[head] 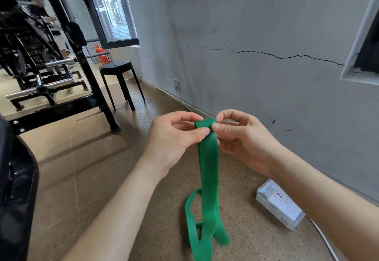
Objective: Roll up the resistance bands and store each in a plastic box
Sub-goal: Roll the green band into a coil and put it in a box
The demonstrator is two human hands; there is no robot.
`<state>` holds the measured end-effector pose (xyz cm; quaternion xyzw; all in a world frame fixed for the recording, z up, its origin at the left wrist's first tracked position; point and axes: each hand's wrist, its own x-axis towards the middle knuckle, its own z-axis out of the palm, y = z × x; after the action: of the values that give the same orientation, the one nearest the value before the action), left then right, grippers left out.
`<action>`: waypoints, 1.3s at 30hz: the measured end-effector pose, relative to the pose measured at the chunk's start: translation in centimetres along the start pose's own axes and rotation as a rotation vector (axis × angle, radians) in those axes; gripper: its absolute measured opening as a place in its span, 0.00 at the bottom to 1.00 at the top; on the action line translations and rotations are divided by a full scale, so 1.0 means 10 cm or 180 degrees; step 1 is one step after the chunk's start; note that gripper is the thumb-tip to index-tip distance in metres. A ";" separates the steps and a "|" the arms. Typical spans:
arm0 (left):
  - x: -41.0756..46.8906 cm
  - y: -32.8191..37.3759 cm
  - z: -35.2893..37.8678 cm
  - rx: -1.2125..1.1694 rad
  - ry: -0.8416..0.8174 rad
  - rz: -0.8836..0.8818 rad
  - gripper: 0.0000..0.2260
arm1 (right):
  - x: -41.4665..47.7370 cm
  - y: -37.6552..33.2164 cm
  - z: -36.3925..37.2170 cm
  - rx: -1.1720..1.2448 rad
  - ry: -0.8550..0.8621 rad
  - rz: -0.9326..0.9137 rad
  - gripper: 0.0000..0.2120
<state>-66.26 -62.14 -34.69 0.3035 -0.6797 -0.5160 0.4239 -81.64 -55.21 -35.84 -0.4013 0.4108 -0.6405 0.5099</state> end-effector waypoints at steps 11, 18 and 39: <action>-0.04 0.01 0.03 0.0283 -0.0123 0.0282 0.22 | -0.01 -0.08 -0.03 -0.0570 0.0162 0.0037 0.19; -0.01 0.05 -0.05 0.0279 -0.0573 0.0039 0.14 | -0.03 -0.13 -0.04 -0.1367 0.0236 -0.0663 0.27; -0.01 0.02 0.01 -0.0506 0.0331 -0.0370 0.09 | -0.04 0.23 0.31 -0.2645 0.1113 -0.1581 0.15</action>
<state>-66.26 -61.95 -34.58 0.3342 -0.5949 -0.5755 0.4508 -77.93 -55.53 -36.93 -0.5424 0.6020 -0.5825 0.0636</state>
